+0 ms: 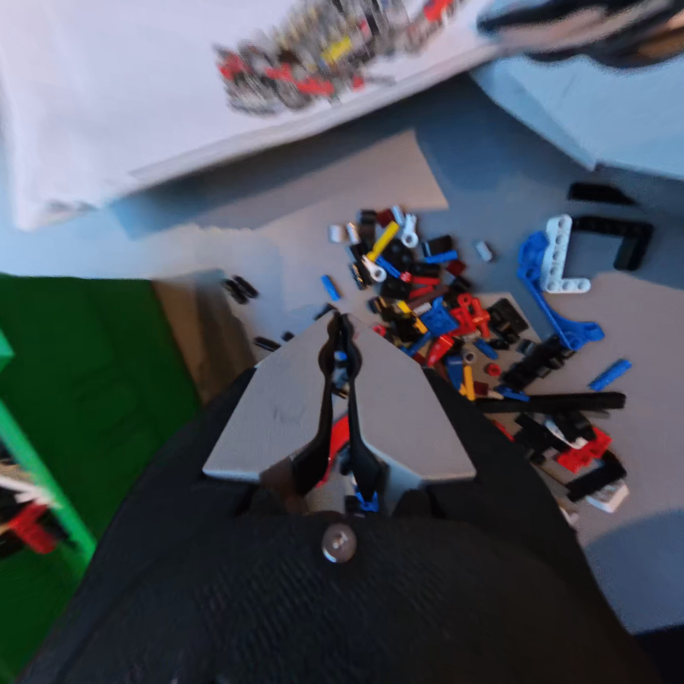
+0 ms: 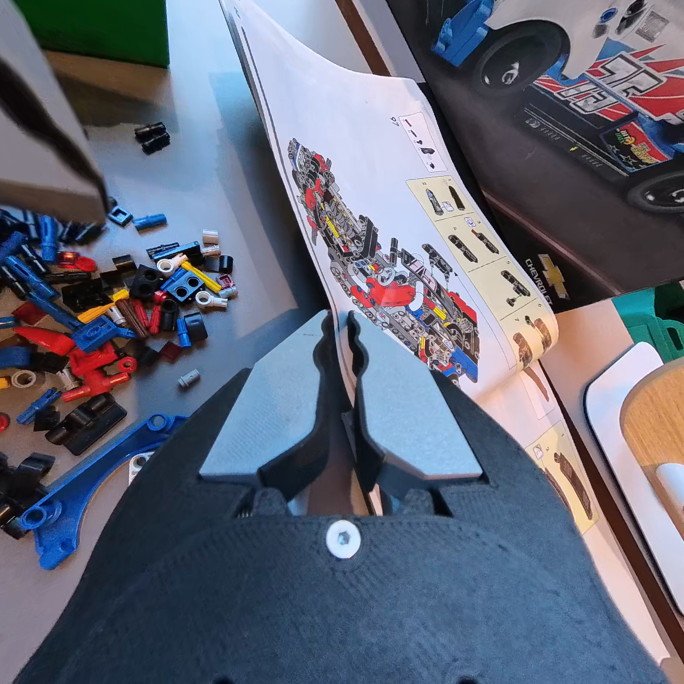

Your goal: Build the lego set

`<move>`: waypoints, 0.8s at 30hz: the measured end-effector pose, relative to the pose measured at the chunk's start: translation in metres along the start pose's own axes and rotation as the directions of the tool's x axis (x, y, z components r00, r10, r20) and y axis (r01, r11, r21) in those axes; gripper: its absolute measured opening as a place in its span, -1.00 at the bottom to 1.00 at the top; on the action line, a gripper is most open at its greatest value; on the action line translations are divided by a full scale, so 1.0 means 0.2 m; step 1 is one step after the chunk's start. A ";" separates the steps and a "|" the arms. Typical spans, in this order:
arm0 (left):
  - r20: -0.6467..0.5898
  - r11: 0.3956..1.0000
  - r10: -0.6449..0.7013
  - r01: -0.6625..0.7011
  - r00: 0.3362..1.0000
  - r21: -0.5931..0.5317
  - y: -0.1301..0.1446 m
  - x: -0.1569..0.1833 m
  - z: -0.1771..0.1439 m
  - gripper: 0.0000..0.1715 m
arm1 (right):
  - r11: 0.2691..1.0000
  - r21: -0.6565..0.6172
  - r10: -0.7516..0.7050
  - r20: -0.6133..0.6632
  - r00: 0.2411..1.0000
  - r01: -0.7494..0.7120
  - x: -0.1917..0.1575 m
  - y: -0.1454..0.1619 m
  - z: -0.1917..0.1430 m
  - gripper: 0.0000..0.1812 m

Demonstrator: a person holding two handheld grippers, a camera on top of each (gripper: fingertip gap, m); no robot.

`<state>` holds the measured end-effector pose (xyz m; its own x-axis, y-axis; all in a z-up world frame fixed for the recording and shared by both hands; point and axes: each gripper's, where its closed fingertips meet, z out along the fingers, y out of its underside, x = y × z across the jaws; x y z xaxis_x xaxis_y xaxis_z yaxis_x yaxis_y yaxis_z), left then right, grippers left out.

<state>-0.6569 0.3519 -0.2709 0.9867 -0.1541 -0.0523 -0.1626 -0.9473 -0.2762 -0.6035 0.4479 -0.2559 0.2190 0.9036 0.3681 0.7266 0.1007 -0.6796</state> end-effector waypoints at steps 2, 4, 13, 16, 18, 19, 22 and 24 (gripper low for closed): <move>0.080 0.998 0.010 -0.015 0.997 0.056 -0.10 -0.10 -0.06 -1.00 | 1.000 0.001 0.001 -0.002 1.000 -0.001 0.00 0.00 0.00 -0.97; 0.091 0.999 -0.003 -0.001 0.996 0.048 -0.15 -0.15 -0.05 -1.00 | 1.000 0.002 0.009 -0.002 1.000 -0.009 0.00 0.00 0.00 -0.97; 0.182 0.991 -0.014 0.037 0.983 -0.125 -0.07 -0.31 0.12 -0.96 | 1.000 0.002 0.012 -0.004 1.000 -0.012 -0.02 0.00 0.00 -0.96; 0.194 0.992 -0.011 0.035 0.981 -0.120 -0.07 -0.33 0.11 -0.96 | 1.000 0.004 0.011 -0.001 1.000 -0.011 -0.02 0.00 0.00 -0.96; 0.203 0.988 -0.014 0.045 0.979 -0.147 -0.04 -0.36 0.11 -0.99 | 1.000 0.004 0.015 0.004 1.000 -0.015 -0.02 0.00 0.00 -0.96; 0.197 0.987 -0.023 0.054 0.980 -0.154 -0.02 -0.36 0.11 -1.00 | 1.000 0.004 0.016 0.003 1.000 -0.016 -0.02 0.00 0.00 -0.97; 0.176 0.983 -0.027 0.058 0.984 -0.176 0.01 -0.35 0.10 -1.00 | 1.000 0.007 0.018 0.002 1.000 -0.018 -0.02 0.00 0.00 -0.97; 0.171 0.979 -0.014 0.048 0.985 -0.199 0.05 -0.33 0.08 -1.00 | 1.000 0.008 0.021 0.006 1.000 -0.021 -0.02 0.00 0.00 -0.97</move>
<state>-0.7229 0.3568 -0.2866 0.9731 -0.0905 -0.2119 -0.1100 -0.9905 -0.0821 -0.6049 0.4449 -0.2573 0.2304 0.9081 0.3498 0.7167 0.0848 -0.6922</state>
